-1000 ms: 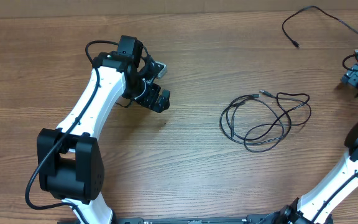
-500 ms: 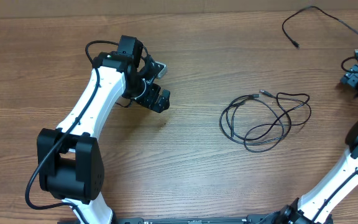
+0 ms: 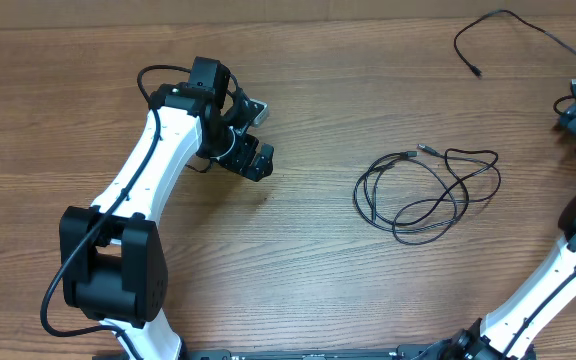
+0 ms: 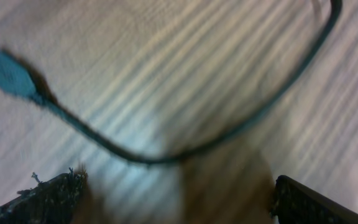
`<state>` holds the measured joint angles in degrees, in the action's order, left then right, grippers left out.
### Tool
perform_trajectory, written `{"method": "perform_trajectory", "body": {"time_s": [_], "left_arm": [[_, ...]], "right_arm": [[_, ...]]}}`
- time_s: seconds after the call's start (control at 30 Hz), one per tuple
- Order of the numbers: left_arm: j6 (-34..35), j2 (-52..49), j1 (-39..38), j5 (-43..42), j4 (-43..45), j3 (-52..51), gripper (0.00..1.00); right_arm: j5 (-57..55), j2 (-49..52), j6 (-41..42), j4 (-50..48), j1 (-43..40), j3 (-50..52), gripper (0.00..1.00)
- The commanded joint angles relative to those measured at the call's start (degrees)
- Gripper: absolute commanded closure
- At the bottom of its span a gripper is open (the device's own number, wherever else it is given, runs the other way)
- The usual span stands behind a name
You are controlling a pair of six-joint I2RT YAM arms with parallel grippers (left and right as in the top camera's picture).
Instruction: Untangle cables
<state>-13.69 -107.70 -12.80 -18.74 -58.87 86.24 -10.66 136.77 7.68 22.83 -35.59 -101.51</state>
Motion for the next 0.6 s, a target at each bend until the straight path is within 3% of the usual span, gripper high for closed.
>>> {"method": "perform_trajectory", "body": {"time_s": [0.0,0.37,0.57], "left_arm": [[0.2,-0.7,-0.7,0.1,0.0,0.0,0.00],[0.2,-0.7,-0.7,0.1,0.0,0.0,0.01],[0.2,-0.7,-0.7,0.1,0.0,0.0,0.00]], "right_arm": [[0.6,6.4,-0.7,-2.3,-0.2,1.1,0.00],[3.1,14.7,5.9,-20.3,-0.2,1.0,0.00],[7.8,15.7,6.0,-27.8,-0.2,1.0,0.05]]}}
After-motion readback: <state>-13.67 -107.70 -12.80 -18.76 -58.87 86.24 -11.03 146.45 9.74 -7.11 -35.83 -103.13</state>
